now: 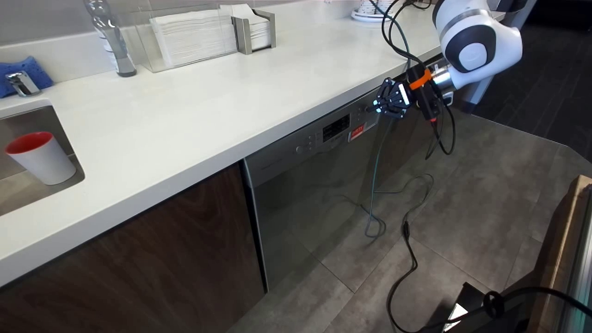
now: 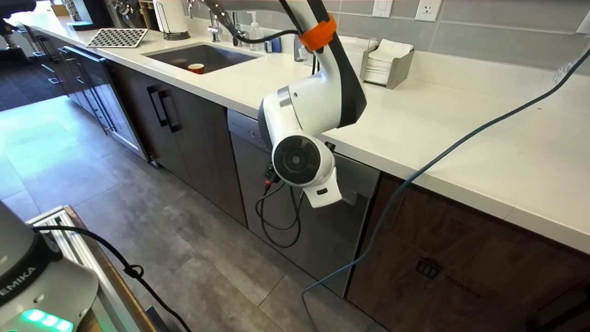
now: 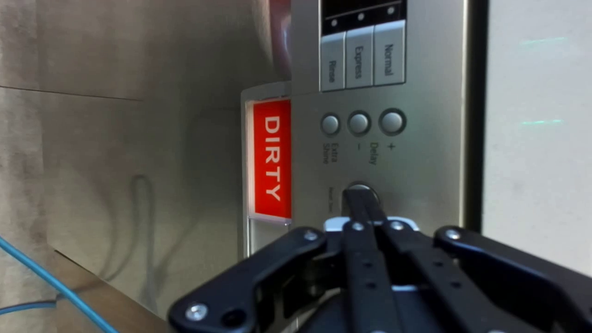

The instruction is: Press the big button on the top right side of the dishwasher

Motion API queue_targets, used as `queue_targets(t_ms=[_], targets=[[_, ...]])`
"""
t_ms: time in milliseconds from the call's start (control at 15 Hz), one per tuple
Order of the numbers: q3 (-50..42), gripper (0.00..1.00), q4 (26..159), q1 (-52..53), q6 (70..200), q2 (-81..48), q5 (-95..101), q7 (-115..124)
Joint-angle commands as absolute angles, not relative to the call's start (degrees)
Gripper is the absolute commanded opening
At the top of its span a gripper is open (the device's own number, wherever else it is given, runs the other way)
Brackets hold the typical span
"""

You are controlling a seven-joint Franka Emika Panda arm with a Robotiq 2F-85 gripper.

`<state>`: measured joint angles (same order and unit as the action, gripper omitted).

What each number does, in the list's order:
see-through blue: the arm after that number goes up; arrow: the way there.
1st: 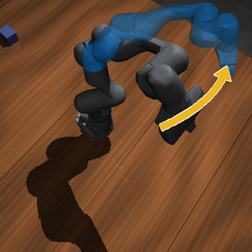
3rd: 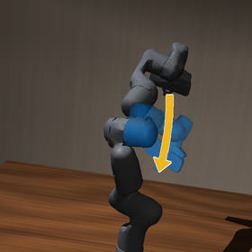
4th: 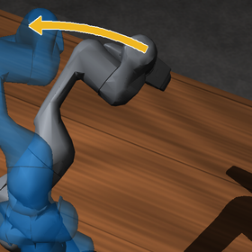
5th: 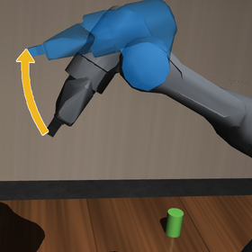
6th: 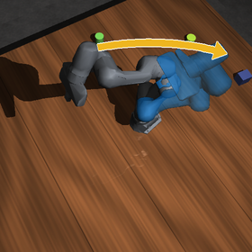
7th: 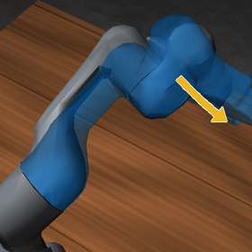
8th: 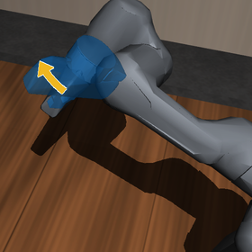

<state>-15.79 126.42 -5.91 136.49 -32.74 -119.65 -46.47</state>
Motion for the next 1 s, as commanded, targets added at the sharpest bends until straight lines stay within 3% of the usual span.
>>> queue_targets(t_ms=[0,933], targets=[[-15.59,0.0,123.92,-6.36,134.34,-34.34,-123.21,-48.48],[-15.78,0.0,124.18,-6.42,133.27,-34.17,-124.72,-49.48]])
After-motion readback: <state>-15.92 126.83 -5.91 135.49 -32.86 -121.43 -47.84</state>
